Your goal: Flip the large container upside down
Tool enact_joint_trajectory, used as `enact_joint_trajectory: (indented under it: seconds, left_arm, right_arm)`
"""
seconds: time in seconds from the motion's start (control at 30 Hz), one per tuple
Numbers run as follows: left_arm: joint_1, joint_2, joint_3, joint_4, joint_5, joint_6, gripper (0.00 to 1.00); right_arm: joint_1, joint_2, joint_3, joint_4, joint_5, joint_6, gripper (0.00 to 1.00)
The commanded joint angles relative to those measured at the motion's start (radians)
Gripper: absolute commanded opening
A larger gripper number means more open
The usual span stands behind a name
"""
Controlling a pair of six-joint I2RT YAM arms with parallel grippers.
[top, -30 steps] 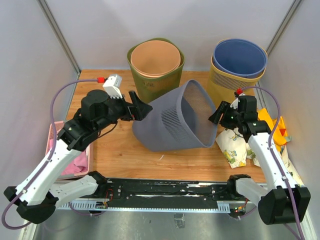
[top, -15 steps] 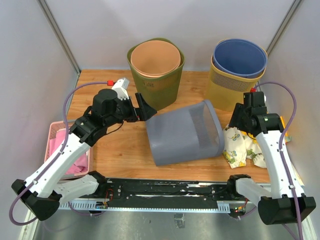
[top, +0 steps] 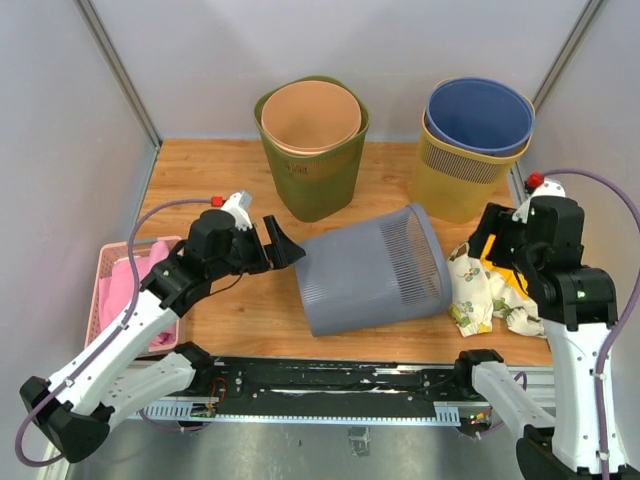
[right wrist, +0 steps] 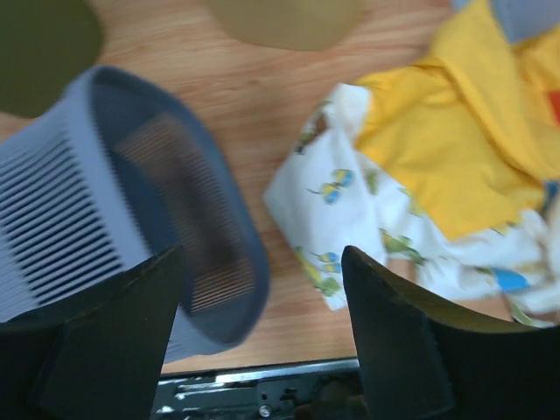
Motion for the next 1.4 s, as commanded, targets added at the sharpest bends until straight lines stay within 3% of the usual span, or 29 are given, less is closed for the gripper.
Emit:
enact_joint_trajectory:
  seconds: [0.0, 0.17, 0.27, 0.47, 0.73, 0.97, 1.17, 1.37]
  left_arm:
    - [0.004, -0.081, -0.089, 0.094, 0.039, -0.121, 0.99]
    - [0.004, -0.141, -0.198, 0.286, 0.198, -0.199, 0.99]
    - [0.004, -0.133, -0.215, 0.333, 0.253, -0.212, 0.98]
    - [0.004, -0.042, -0.160, 0.334, 0.312, -0.177, 0.96]
    - [0.004, 0.057, -0.011, 0.354, 0.385, -0.149, 0.95]
    - [0.004, 0.081, -0.008, 0.202, 0.254, -0.121, 0.99]
    - [0.007, 0.019, -0.090, 0.186, 0.116, -0.138, 0.99]
    - [0.013, 0.046, -0.161, 0.291, 0.217, -0.161, 0.99]
  right_arm:
    - [0.005, 0.086, -0.013, 0.119, -0.454, -0.049, 0.74]
    - [0.005, 0.115, -0.078, 0.190, -0.690, -0.046, 0.75]
    - [0.007, 0.125, -0.117, 0.220, -0.756, -0.029, 0.77]
    - [0.007, 0.171, -0.176, 0.199, -0.644, 0.021, 0.71]
    - [0.007, 0.153, -0.270, 0.307, -0.689, 0.125, 0.60]
    - [0.007, 0.142, -0.296, 0.337, -0.685, 0.149, 0.61]
    - [0.007, 0.145, -0.307, 0.336, -0.675, 0.146, 0.70]
    - [0.007, 0.153, -0.320, 0.335, -0.662, 0.141, 0.75]
